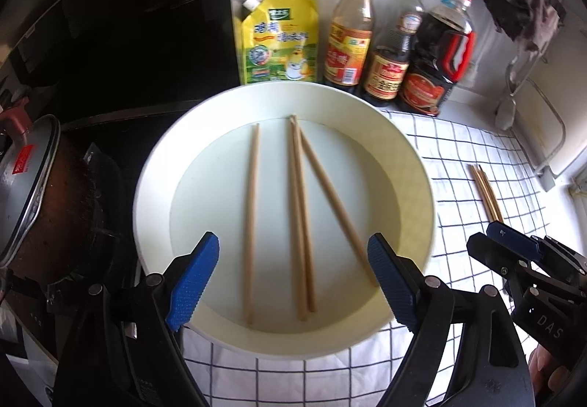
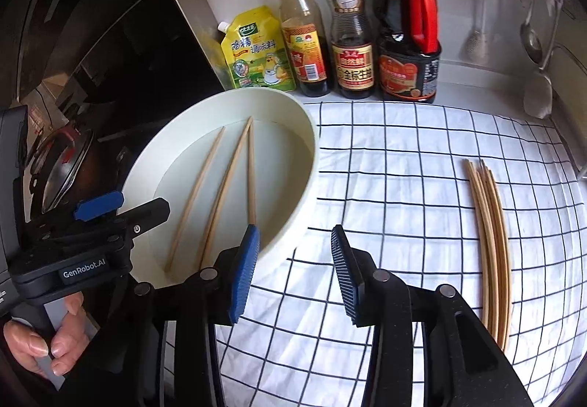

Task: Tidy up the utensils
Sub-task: 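Move both open tools back over the chopstick pile on the cloth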

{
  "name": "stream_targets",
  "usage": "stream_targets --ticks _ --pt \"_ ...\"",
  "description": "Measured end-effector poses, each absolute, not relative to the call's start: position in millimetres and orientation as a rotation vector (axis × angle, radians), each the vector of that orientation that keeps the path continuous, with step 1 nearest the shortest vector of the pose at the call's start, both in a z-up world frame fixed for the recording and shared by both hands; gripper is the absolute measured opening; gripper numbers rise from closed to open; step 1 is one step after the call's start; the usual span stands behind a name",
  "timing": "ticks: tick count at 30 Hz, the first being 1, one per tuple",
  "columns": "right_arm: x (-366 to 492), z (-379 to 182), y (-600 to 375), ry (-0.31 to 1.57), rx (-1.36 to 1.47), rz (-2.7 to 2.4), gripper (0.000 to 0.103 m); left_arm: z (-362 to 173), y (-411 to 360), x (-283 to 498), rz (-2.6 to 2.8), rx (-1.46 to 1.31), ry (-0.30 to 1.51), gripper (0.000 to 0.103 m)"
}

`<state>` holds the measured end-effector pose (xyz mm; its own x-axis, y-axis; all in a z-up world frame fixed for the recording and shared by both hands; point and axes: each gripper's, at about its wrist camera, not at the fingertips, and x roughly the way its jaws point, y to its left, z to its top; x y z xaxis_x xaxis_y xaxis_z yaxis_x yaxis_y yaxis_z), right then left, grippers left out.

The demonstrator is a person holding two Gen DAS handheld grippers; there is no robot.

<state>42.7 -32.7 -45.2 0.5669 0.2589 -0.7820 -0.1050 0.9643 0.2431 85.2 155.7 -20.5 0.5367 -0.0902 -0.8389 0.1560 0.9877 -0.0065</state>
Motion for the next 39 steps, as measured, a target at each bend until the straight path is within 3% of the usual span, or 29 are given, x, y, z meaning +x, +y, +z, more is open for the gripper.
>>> stream_targets --ticks 27,29,39 --pt "5.3 -53.0 -161.1 0.971 0.245 0.088 0.042 -35.3 32.6 61.5 -0.249 0.135 1.060 0.082" --pt "1.0 -55.4 -172.6 0.971 0.242 0.069 0.047 -39.7 20.7 60.7 -0.264 0.142 1.070 0.083" --pt "-10.9 -98.7 -236.3 1.037 0.204 -0.040 0.048 -78.1 -42.7 48.4 -0.341 0.216 1.144 0.084"
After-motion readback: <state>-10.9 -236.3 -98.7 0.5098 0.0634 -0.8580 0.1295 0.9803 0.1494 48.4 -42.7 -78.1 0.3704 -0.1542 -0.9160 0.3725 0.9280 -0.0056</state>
